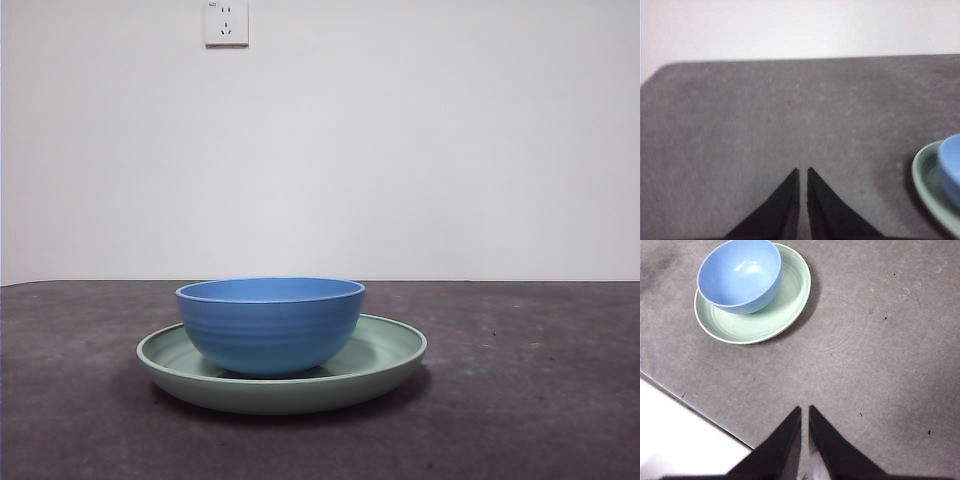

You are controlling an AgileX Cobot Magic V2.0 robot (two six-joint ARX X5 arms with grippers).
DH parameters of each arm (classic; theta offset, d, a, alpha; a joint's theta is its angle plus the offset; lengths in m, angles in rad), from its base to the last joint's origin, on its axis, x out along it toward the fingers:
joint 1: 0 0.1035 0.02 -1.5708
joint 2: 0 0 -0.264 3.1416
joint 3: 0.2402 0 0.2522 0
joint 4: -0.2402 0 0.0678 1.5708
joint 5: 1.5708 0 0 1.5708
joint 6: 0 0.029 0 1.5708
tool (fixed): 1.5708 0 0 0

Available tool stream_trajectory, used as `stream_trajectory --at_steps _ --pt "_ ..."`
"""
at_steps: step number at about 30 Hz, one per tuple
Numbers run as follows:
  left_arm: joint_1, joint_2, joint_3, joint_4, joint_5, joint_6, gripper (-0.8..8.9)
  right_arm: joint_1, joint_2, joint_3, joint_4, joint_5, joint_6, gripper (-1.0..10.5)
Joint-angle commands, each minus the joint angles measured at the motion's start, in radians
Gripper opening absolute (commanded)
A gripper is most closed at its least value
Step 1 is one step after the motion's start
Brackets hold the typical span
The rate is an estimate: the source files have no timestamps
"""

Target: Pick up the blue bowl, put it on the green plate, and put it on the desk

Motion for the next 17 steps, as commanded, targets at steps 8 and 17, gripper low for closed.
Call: stream_trajectory --at_steps 8,17 --pt "0.009 -0.095 -0.154 0.052 -0.107 -0.053 0.24 0.01 0.002 0.005 0.01 0.003 0.002 0.2" --pt "0.009 -0.095 -0.154 0.055 -0.107 -0.05 0.24 0.01 0.002 0.005 0.011 0.003 0.002 0.2"
